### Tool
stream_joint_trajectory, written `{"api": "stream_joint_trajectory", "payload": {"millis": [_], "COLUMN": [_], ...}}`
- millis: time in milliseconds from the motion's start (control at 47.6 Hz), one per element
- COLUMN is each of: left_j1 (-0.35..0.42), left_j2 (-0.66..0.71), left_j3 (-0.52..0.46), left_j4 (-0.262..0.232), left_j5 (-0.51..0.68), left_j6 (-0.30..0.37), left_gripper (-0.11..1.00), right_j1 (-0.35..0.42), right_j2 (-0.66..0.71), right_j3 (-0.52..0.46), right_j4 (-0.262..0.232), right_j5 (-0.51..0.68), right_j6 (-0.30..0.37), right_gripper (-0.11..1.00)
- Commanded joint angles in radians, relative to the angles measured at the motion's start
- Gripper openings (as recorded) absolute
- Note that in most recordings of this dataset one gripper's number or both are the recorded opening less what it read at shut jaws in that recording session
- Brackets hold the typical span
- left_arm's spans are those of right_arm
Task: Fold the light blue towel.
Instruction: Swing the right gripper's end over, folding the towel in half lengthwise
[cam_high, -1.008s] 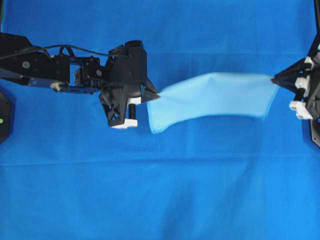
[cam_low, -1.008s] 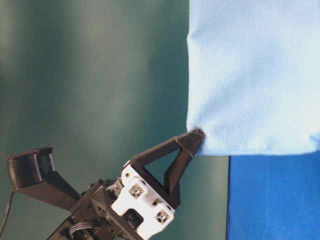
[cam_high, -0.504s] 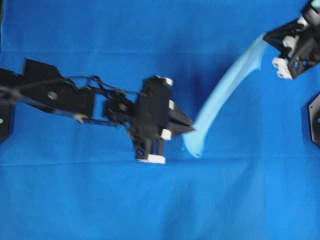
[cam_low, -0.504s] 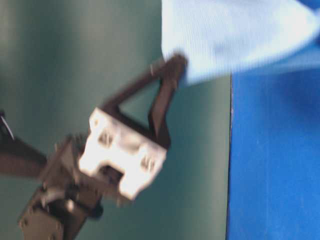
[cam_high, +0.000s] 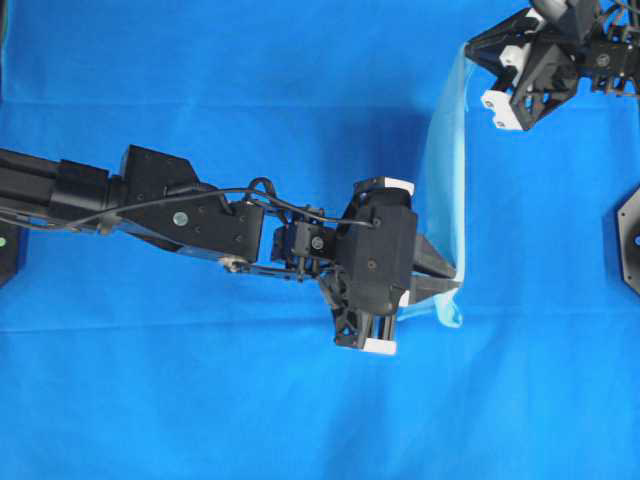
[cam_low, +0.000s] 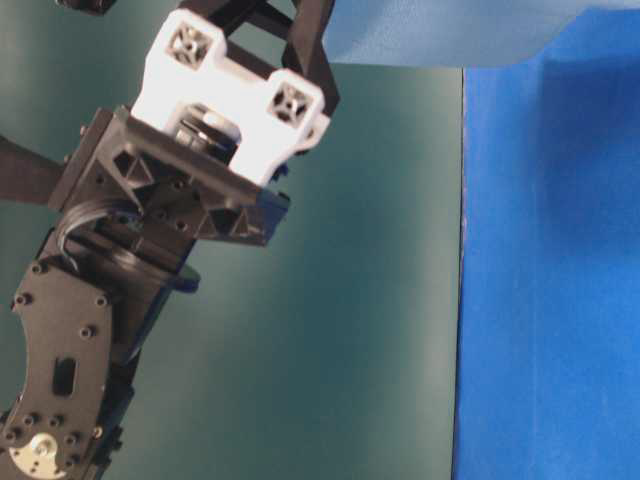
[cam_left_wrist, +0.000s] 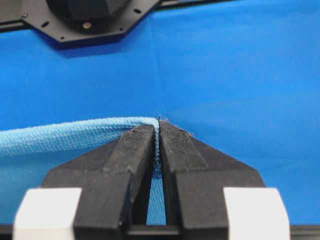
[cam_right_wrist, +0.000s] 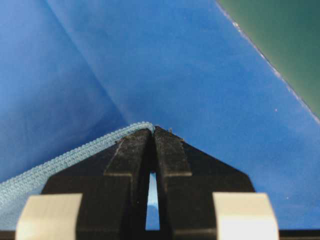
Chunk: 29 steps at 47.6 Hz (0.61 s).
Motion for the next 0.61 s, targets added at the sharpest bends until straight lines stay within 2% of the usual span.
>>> {"api": "stream_joint_trajectory", "payload": {"millis": [0,126,336,462,588], "left_j1": [-0.032,-0.034,-0.040,-0.046,-0.043], "left_j2": [-0.005,0.044,0.172,0.230,0.264], "left_j3": [-0.051,-0.110,-0.267,-0.322,-0.325], "left_j4": [0.000,0.000,-0.002,0.000,-0.002], "left_j5": [-0.020,-0.038,-0.060,-0.064,-0.109], "left_j6": [0.002,0.003,0.002,-0.002,-0.021], "left_gripper": [0.02,0.02,0.02,0.02,0.02], "right_j1": [-0.023,-0.034,-0.034,-0.032,-0.032], "right_j2": [-0.012,-0.075,-0.193,-0.198,-0.143], "right_j3": [-0.018,0.014,0.064,0.077,0.067], "right_j4": [-0.006,-0.006,-0.006,-0.006,-0.006], "right_j5": [0.000,0.035,0.141,0.179,0.178], "right_j6": [-0.002,-0.002,0.000,-0.005,-0.014], "right_gripper": [0.02,0.02,0.02,0.02,0.02]}}
